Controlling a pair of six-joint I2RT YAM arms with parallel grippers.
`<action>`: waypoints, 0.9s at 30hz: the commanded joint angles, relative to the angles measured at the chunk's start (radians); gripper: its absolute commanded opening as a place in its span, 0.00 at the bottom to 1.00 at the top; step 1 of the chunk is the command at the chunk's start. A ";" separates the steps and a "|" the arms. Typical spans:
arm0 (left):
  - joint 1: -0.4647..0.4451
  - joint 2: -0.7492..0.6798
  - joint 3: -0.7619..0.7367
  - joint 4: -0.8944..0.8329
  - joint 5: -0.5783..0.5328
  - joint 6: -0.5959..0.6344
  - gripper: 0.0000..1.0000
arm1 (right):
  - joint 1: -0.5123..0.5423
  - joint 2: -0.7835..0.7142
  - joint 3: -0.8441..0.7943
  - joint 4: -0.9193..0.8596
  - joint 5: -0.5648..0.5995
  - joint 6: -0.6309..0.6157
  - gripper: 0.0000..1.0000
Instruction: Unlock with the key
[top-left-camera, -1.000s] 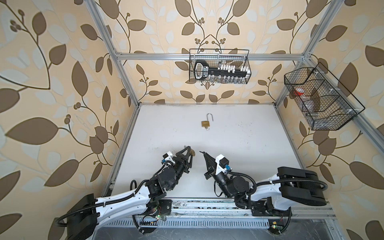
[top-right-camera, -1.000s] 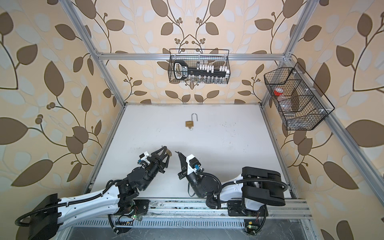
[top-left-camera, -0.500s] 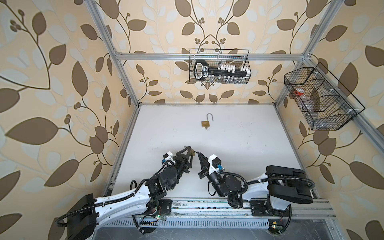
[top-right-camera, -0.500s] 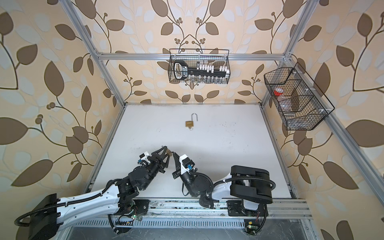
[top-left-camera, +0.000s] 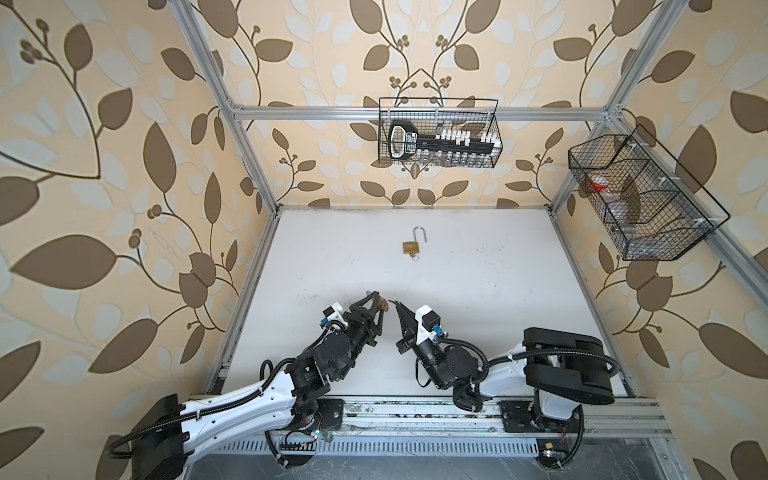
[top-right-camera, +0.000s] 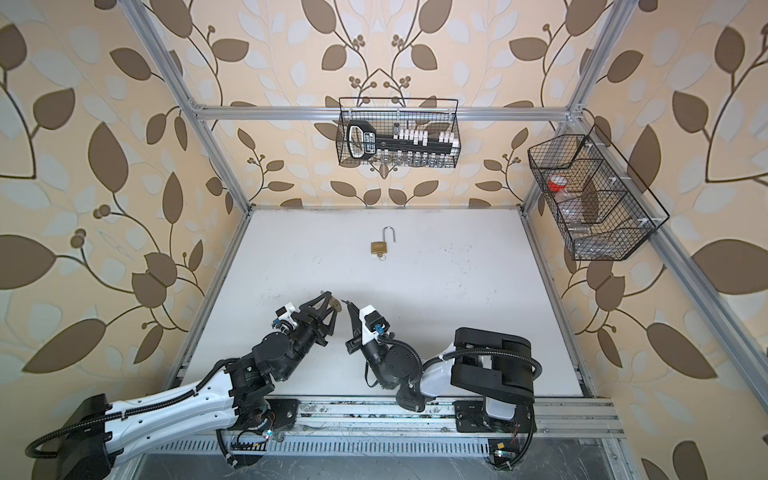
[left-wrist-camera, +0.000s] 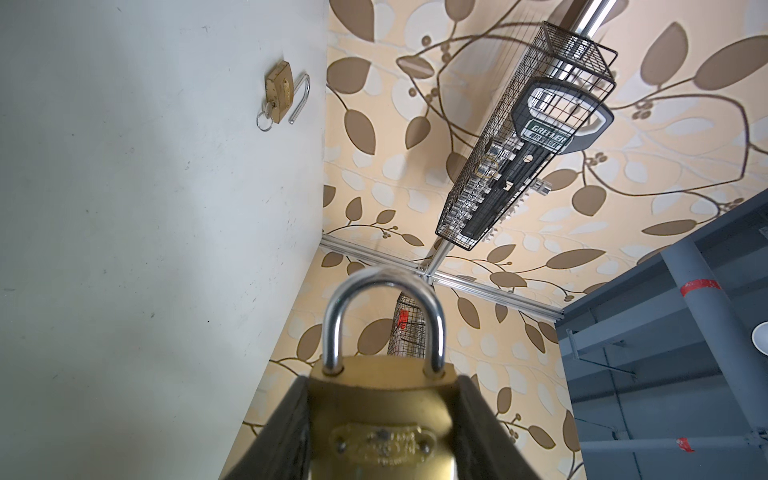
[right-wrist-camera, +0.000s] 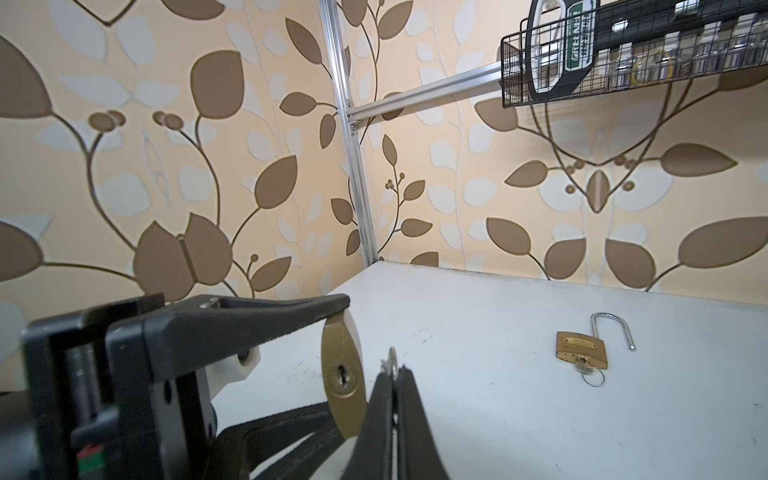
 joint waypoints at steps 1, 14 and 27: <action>-0.007 -0.024 0.050 0.047 -0.026 -0.001 0.00 | 0.017 0.013 0.027 0.054 -0.009 -0.010 0.00; -0.007 -0.060 0.058 0.009 -0.038 0.010 0.00 | 0.027 0.050 0.059 0.052 -0.007 -0.006 0.00; -0.007 -0.087 0.055 -0.040 -0.091 0.029 0.00 | 0.050 0.006 0.021 0.053 0.014 -0.035 0.00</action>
